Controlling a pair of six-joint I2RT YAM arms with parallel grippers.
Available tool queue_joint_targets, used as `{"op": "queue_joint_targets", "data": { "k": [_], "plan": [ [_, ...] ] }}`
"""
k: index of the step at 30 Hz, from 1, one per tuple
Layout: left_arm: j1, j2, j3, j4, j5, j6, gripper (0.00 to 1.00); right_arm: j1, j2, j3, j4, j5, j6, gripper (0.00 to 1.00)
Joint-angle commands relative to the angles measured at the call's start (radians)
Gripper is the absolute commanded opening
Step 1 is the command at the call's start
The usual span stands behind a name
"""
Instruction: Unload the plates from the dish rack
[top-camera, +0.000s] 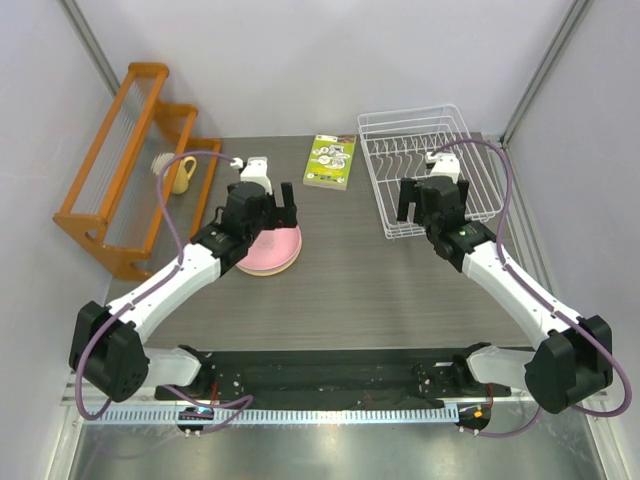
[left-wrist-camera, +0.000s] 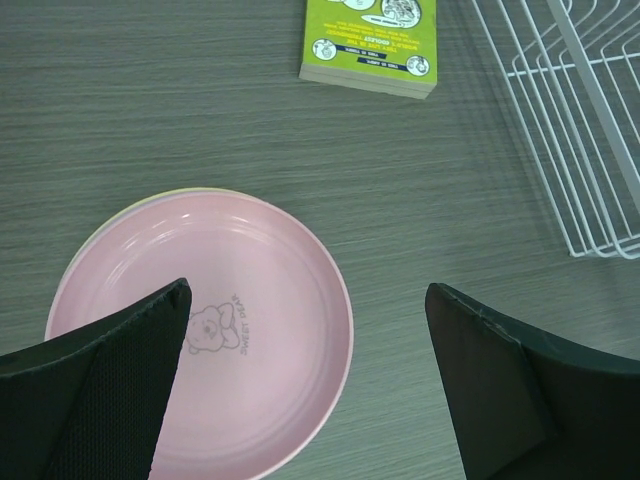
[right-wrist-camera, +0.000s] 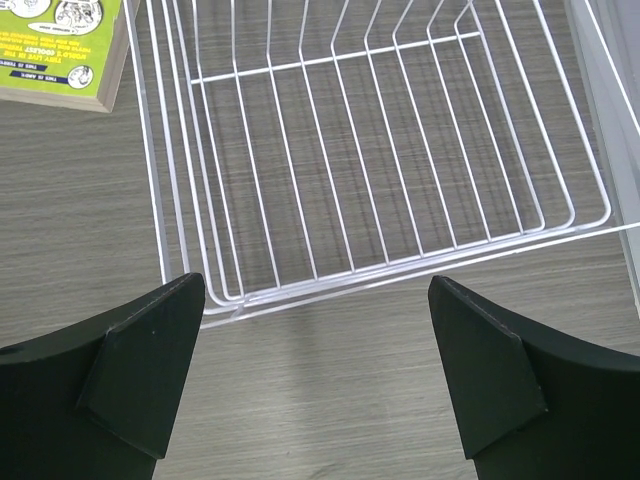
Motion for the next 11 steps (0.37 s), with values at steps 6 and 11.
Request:
{"op": "queue_joint_targets", "data": {
  "k": [6,11],
  "plan": [
    [-0.019,0.009,0.046,0.08,-0.055,0.067,1.0,-0.016,0.032,0.017,0.088,0.017,-0.023,1.0],
    [-0.019,0.01,0.043,0.102,-0.081,0.102,0.99,-0.021,0.068,0.034,0.118,0.021,-0.024,1.0]
  ]
}}
